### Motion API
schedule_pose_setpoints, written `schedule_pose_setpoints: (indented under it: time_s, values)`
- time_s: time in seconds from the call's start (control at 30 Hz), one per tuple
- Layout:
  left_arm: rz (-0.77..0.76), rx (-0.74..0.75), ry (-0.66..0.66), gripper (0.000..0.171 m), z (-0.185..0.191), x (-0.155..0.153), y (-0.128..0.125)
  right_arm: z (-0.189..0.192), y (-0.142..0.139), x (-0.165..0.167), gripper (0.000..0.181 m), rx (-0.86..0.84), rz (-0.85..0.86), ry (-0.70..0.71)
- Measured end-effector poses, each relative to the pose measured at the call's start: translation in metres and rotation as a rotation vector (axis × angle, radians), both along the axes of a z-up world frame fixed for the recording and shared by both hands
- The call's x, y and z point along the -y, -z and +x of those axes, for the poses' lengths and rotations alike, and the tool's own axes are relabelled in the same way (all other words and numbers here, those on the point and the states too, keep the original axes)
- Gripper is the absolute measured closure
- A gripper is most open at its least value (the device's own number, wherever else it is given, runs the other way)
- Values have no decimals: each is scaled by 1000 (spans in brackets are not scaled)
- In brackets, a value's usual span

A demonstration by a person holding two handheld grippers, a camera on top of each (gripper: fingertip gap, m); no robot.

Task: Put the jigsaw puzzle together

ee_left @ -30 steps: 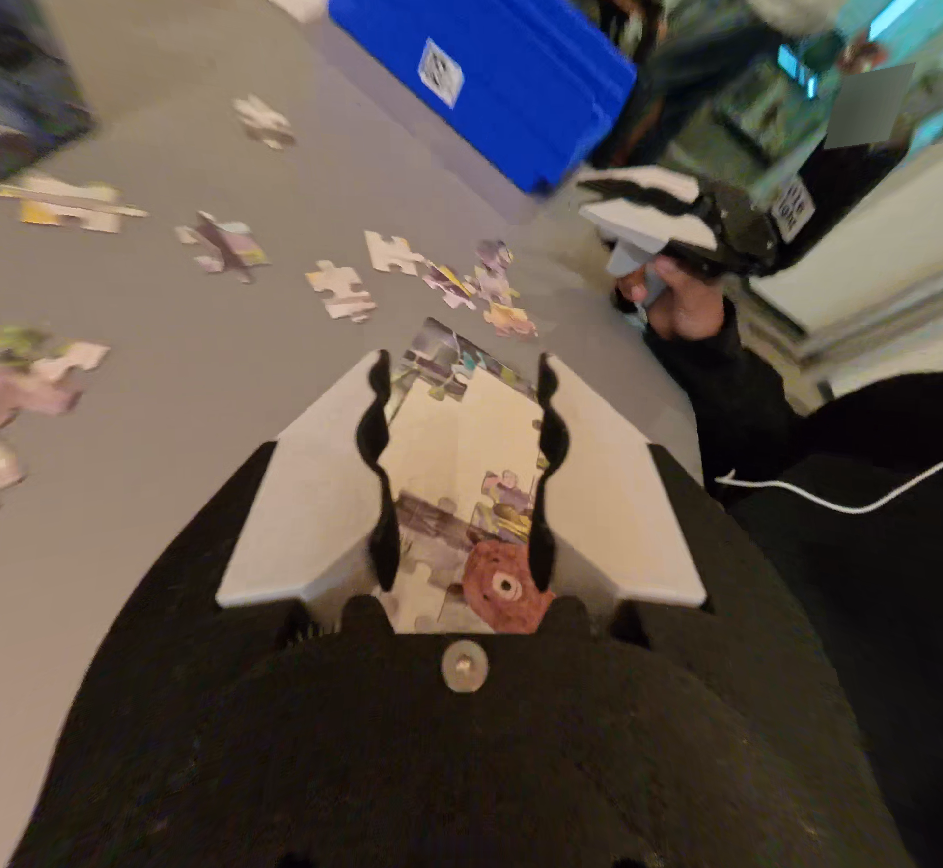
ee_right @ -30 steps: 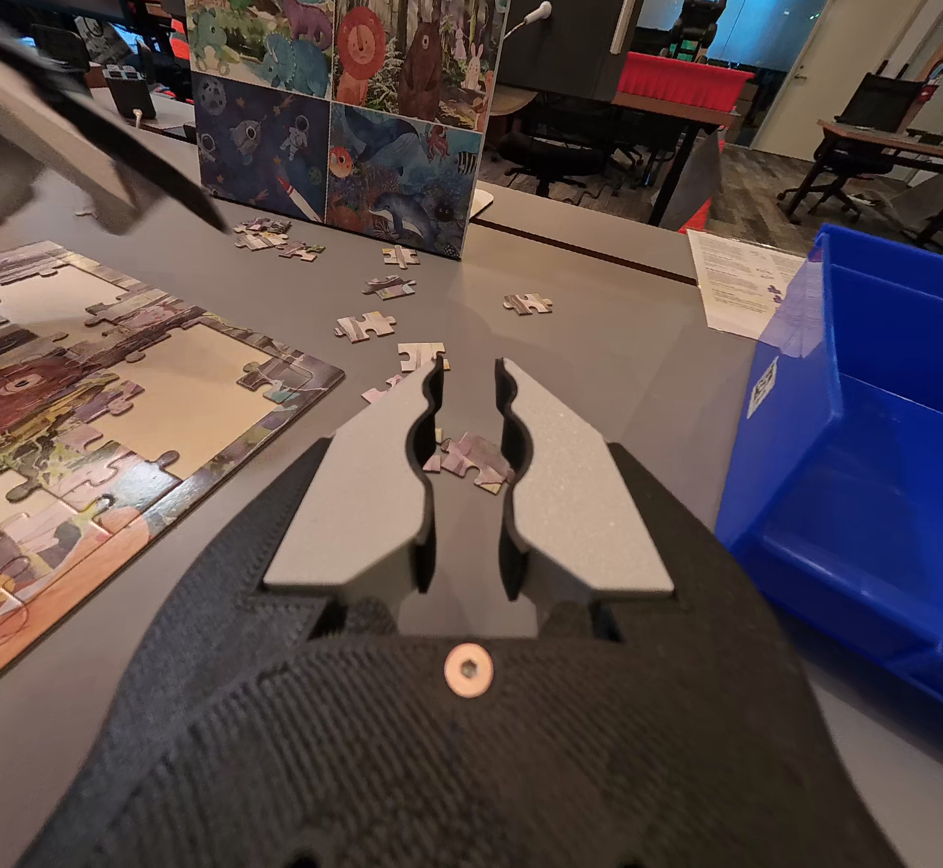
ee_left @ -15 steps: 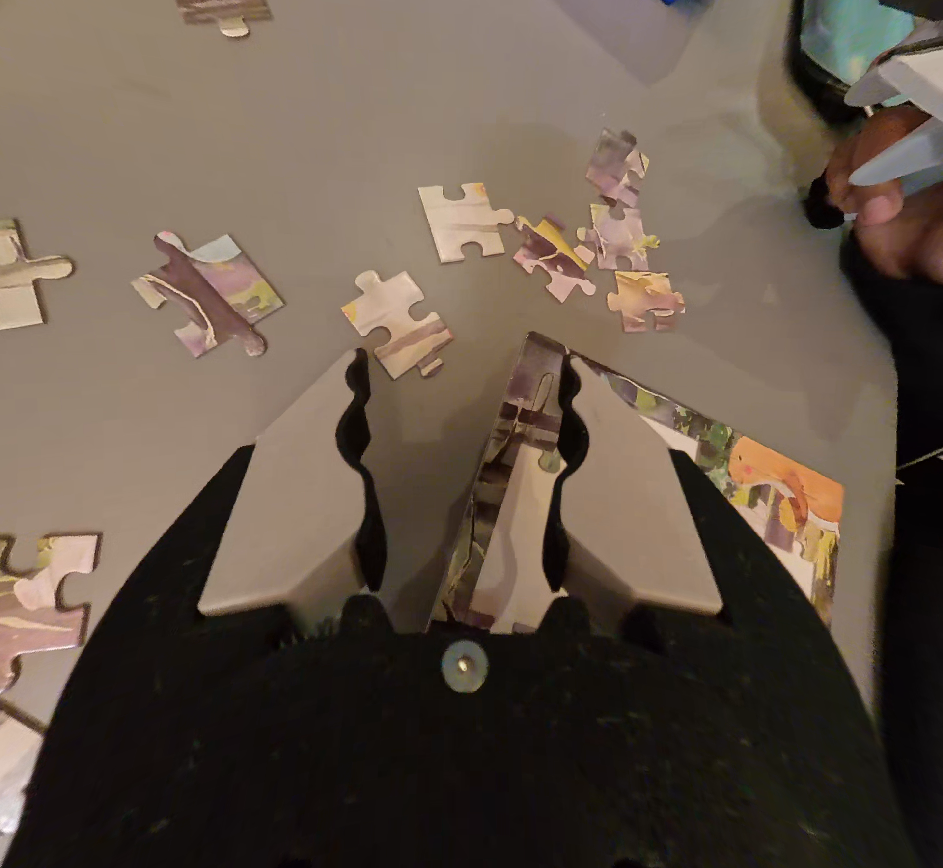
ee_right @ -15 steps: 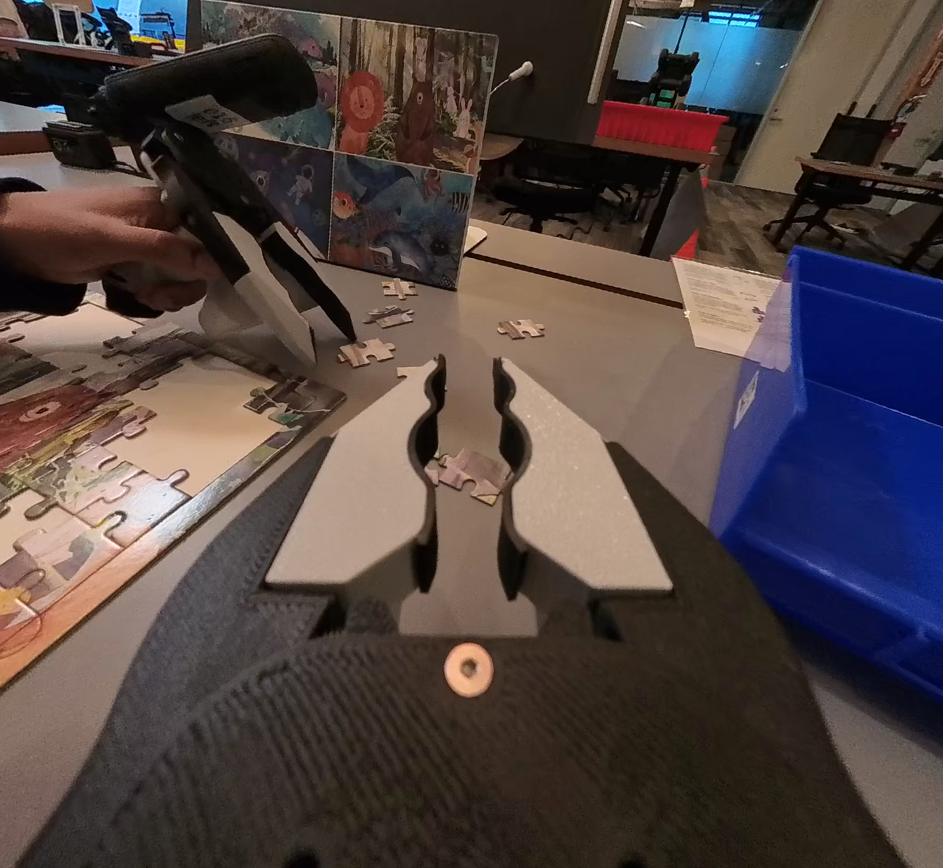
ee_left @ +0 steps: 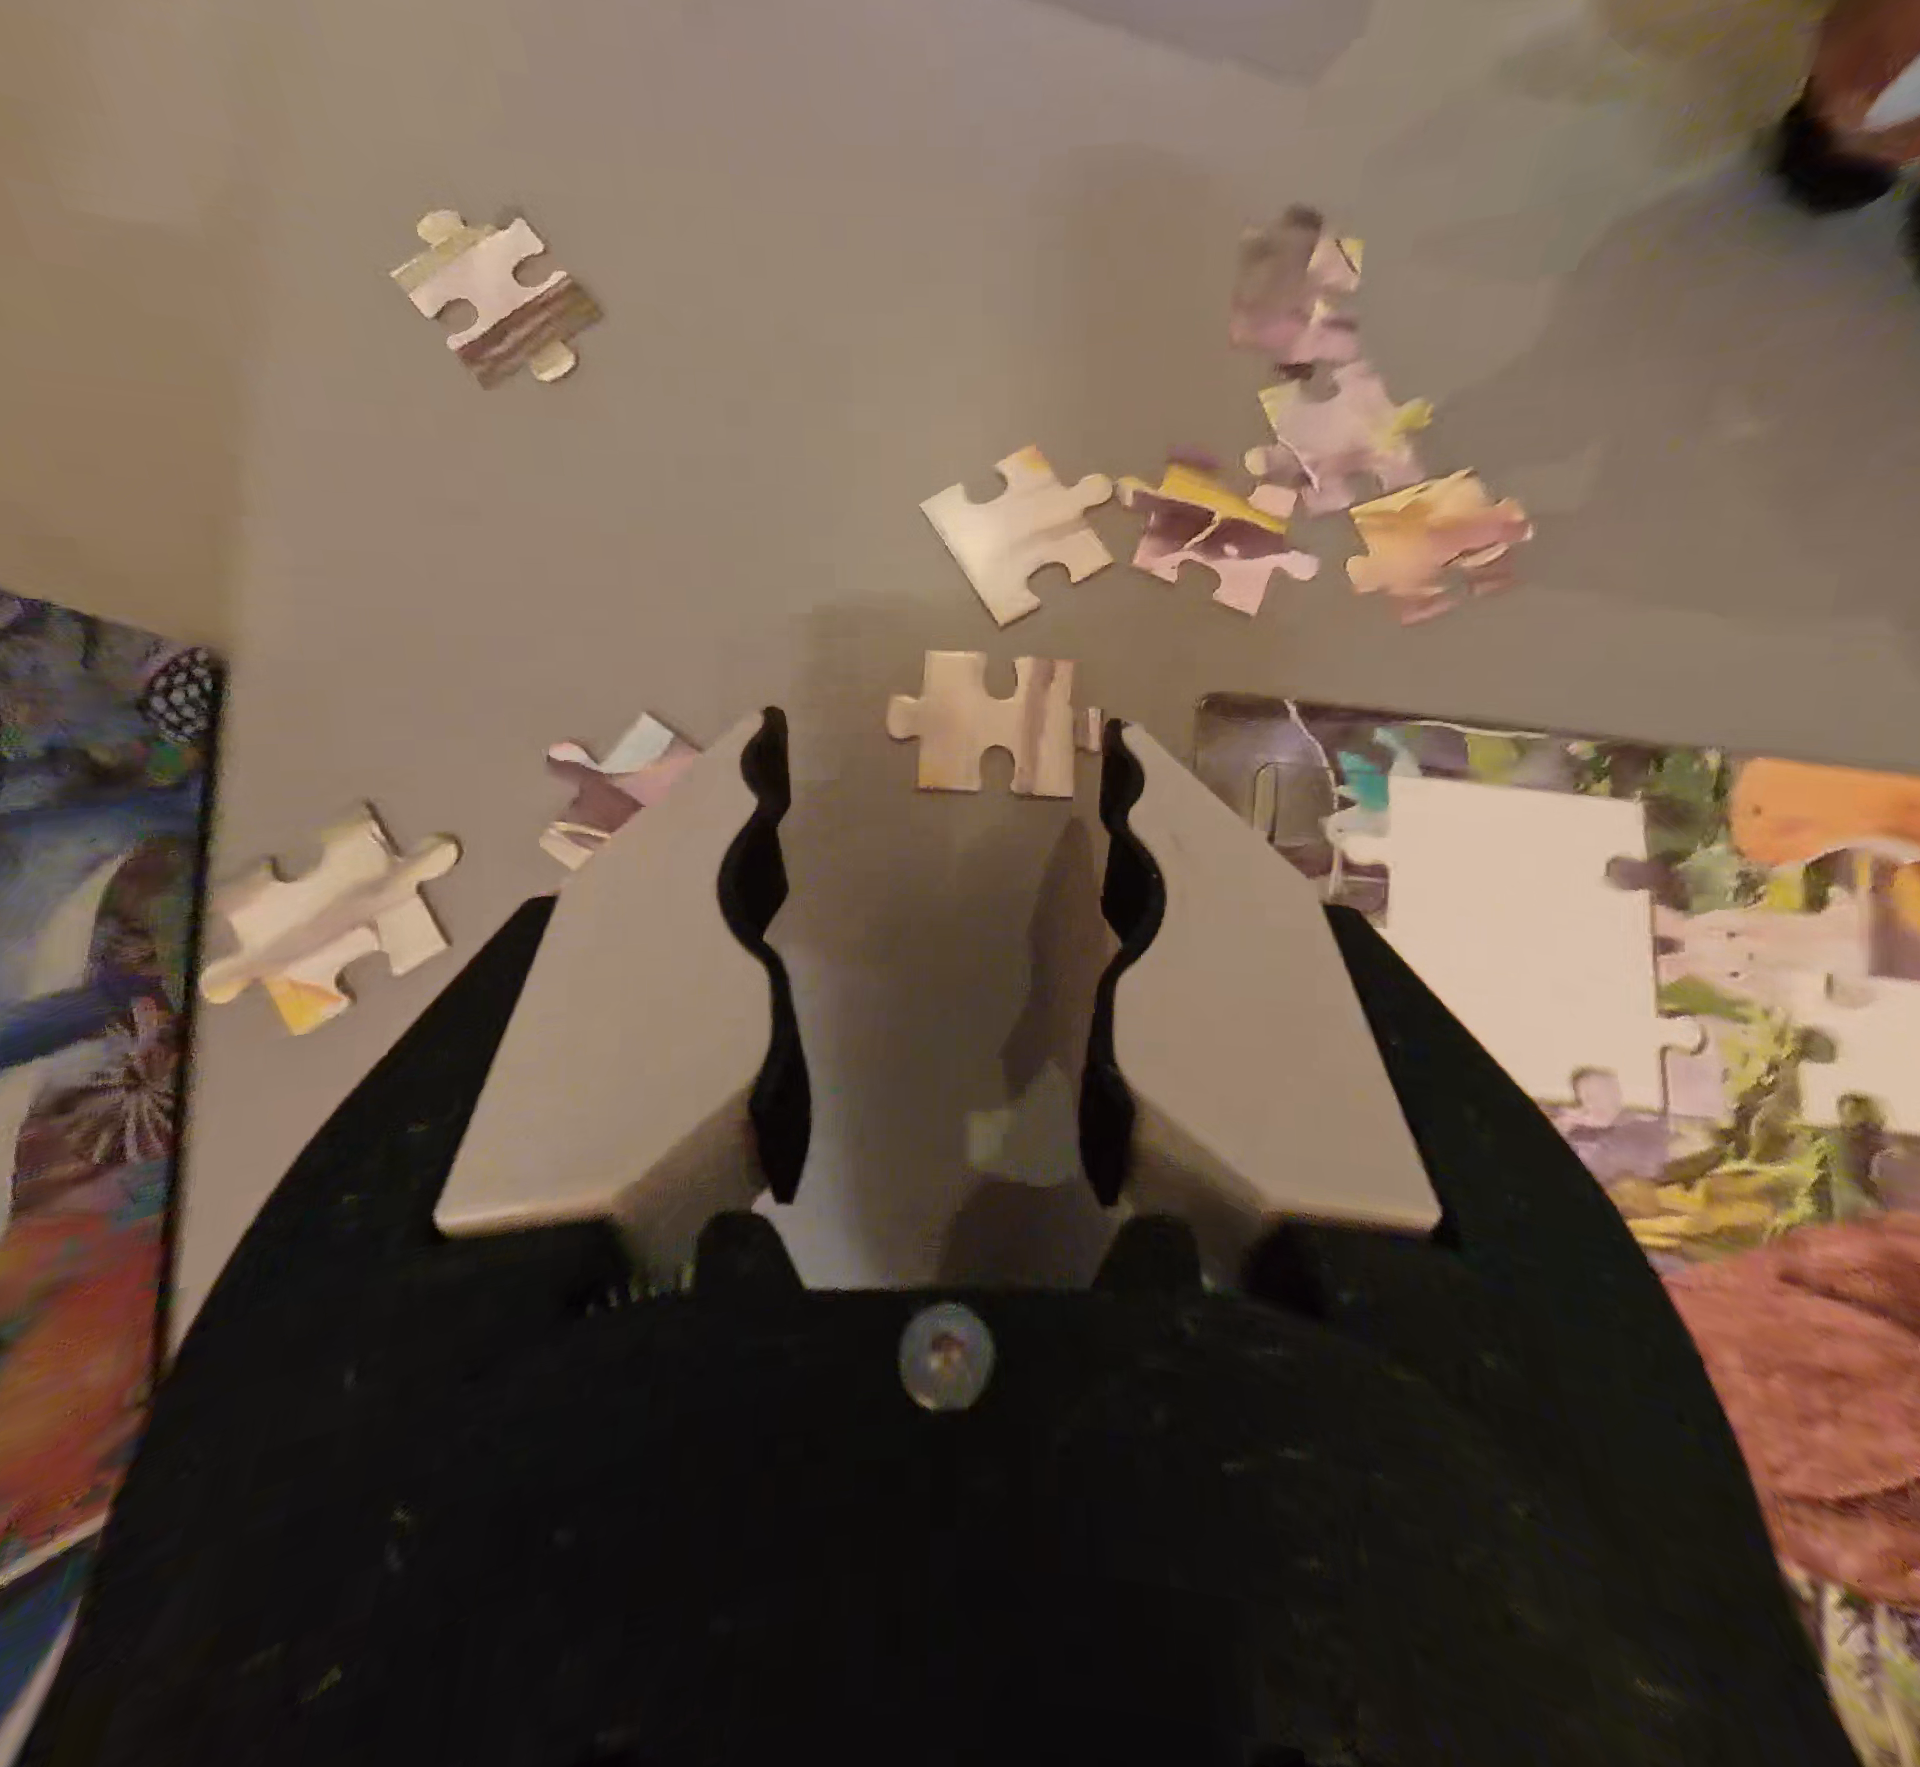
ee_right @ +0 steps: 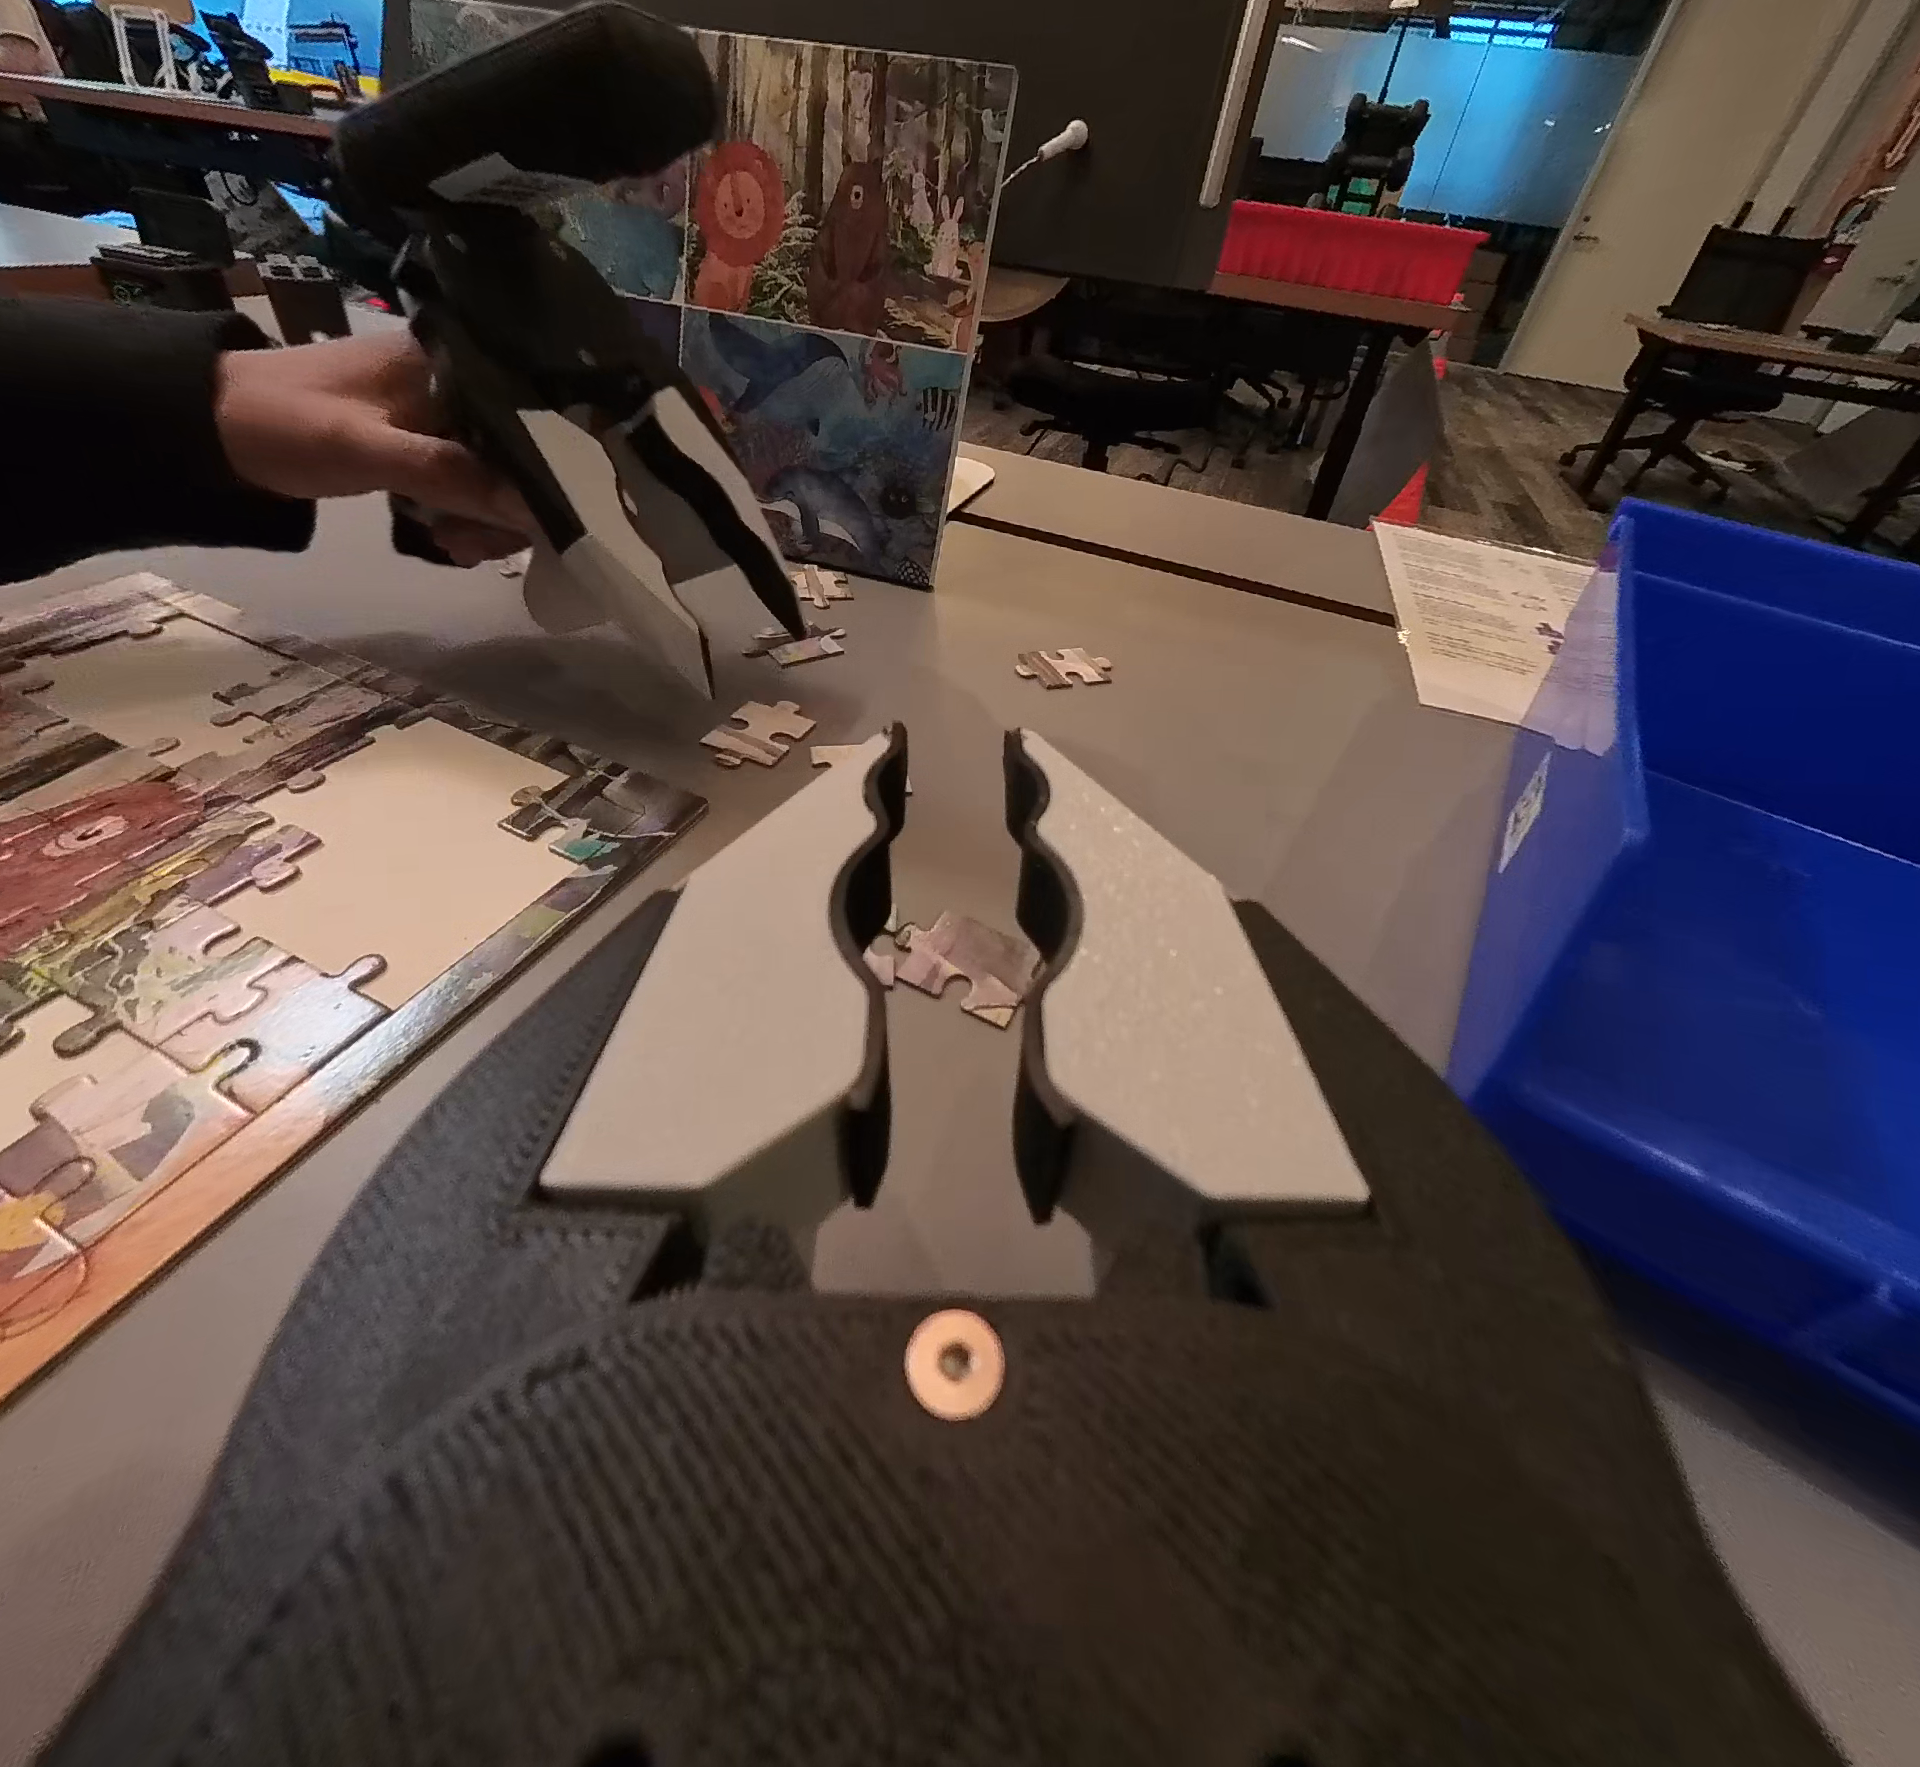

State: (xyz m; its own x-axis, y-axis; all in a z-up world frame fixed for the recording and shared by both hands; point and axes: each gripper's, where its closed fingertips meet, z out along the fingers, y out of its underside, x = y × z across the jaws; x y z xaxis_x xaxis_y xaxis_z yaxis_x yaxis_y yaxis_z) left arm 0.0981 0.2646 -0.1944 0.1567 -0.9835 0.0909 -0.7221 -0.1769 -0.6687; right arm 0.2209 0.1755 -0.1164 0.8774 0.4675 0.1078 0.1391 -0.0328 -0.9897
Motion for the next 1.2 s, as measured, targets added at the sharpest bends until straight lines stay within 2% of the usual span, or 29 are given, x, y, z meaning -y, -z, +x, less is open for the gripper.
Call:
schedule_pose_setpoints:
  time_s: [0.13, 0.3, 0.57, 0.77, 0.87, 1.1, 1.2]
  values:
    - [64, -21, 92, 111, 5, 5, 8, 0, 1, -1, 164, -1, -7, 0]
    - [30, -31, 129, 112, 4, 19, 19, 0, 1, -1, 165, 1, -11, 0]
    - [-24, -97, 29, 113, -20, 18, 20, 0, 1, -1, 165, 4, -3, 2]
    - [-87, -93, 16, 116, -39, 42, 16, -1, 1, 0, 165, 14, 3, 5]
    - [-61, -69, -1, 117, -43, 43, 11, -1, 1, 0, 165, 19, 3, 6]
    - [-55, 47, -40, 112, -23, 40, -3, -1, 1, 0, 166, 26, 10, 9]
    - [1, 39, -46, 110, -11, 34, 0, -2, 1, 0, 166, 27, 10, 8]
